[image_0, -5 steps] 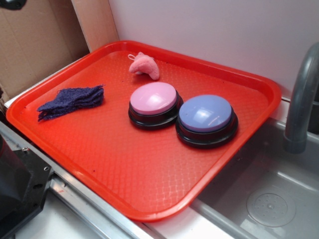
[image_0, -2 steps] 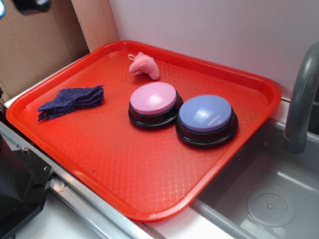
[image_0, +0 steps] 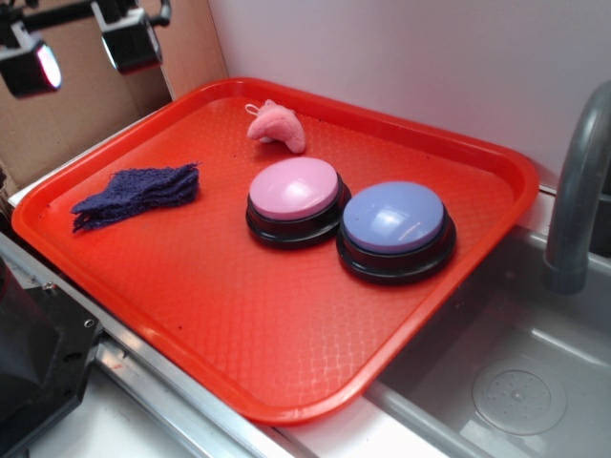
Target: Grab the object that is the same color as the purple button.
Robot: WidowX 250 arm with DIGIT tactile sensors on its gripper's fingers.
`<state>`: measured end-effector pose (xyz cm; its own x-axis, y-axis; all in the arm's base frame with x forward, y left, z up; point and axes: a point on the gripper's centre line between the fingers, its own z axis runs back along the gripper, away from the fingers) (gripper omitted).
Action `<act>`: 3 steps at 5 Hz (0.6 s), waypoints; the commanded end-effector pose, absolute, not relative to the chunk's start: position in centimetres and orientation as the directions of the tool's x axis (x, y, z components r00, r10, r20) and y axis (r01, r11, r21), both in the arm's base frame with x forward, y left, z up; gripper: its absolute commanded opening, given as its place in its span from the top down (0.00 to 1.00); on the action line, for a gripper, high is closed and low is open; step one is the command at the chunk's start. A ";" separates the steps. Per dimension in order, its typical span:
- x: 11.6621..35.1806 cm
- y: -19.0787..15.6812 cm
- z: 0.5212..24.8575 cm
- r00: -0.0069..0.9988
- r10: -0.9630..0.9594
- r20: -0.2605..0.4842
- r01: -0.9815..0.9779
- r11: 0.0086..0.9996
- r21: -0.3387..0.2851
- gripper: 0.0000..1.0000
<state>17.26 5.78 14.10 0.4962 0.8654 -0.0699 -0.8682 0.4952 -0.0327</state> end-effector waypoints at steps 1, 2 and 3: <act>18.0 8.0 9.4 0.030 0.999 -0.015 -0.999 0.030 -0.012 0.00; 18.7 8.3 7.3 -0.179 0.983 0.036 -0.984 -0.178 -0.023 0.00; 19.5 9.1 5.5 -0.205 0.977 0.066 -0.979 -0.203 -0.035 0.00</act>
<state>20.44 8.96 4.92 -0.2003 0.9780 0.0588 -0.9797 -0.2002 -0.0083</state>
